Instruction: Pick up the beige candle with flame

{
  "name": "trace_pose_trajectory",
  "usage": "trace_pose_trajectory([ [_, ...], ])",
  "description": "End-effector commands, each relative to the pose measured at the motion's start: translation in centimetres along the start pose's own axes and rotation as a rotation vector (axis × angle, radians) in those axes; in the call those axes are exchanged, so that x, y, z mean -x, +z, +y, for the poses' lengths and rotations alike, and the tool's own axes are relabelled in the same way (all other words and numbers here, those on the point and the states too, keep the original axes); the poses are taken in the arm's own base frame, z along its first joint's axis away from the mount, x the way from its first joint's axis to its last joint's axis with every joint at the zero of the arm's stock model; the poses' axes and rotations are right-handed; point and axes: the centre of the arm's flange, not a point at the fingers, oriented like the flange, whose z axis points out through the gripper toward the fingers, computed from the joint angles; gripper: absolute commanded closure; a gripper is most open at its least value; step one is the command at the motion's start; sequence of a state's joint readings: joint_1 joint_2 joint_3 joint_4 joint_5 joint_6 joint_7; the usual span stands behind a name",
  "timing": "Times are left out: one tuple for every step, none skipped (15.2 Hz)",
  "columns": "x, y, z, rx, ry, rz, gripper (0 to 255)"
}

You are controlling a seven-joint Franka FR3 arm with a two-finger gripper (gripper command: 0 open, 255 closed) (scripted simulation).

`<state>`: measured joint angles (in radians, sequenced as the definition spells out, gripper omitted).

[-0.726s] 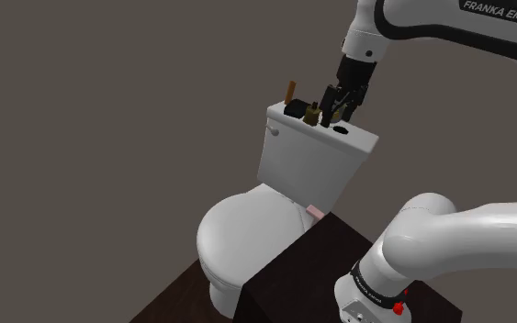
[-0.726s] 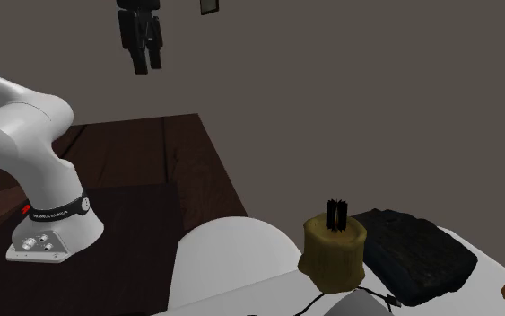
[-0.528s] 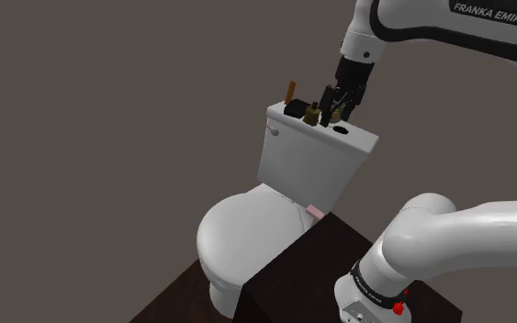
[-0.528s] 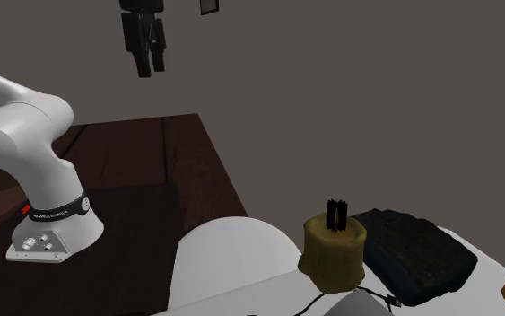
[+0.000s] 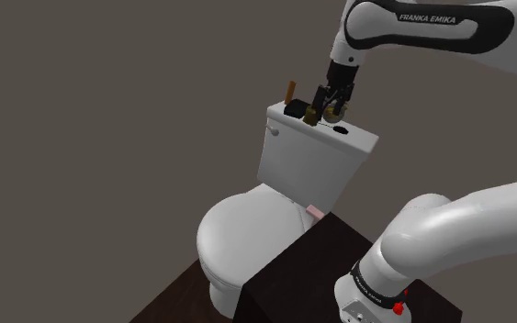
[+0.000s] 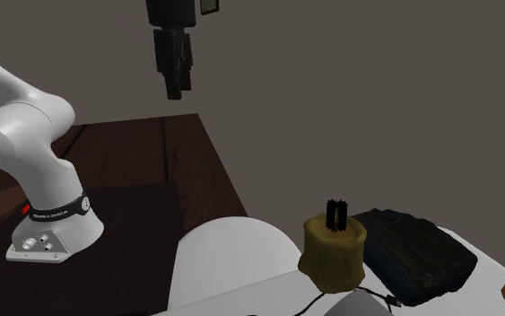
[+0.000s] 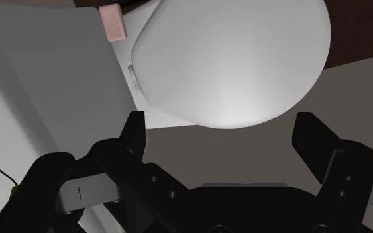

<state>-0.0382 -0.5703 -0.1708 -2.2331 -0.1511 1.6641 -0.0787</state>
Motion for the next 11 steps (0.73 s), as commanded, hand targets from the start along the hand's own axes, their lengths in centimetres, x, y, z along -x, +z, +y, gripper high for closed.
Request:
trace_pose_trajectory([
  [-1.9, 0.8, 1.8, 0.008, -0.001, 0.001, 0],
  [-2.7, 1.2, 2.7, 0.011, -0.001, 0.001, 0],
  [-3.6, 1.5, 3.6, 0.015, -0.002, 0.002, 0],
  [-4.5, 1.9, 4.4, 0.018, -0.002, 0.002, 0],
  [-5.4, 2.2, 5.3, 0.021, -0.002, 0.002, 0],
  [-6.2, 2.6, 6.1, 0.025, -0.003, 0.002, 0],
  [-7.1, 2.9, 7.0, 0.028, -0.003, 0.003, 0],
  [-8.0, 3.3, 7.9, 0.031, -0.003, 0.003, 0],
  [-8.9, 3.6, 8.8, 0.035, -0.004, 0.003, 0],
  [-9.8, 4.0, 9.6, 0.038, -0.004, 0.003, 0],
  [-10.6, 4.3, 10.5, 0.041, -0.004, 0.004, 0],
])
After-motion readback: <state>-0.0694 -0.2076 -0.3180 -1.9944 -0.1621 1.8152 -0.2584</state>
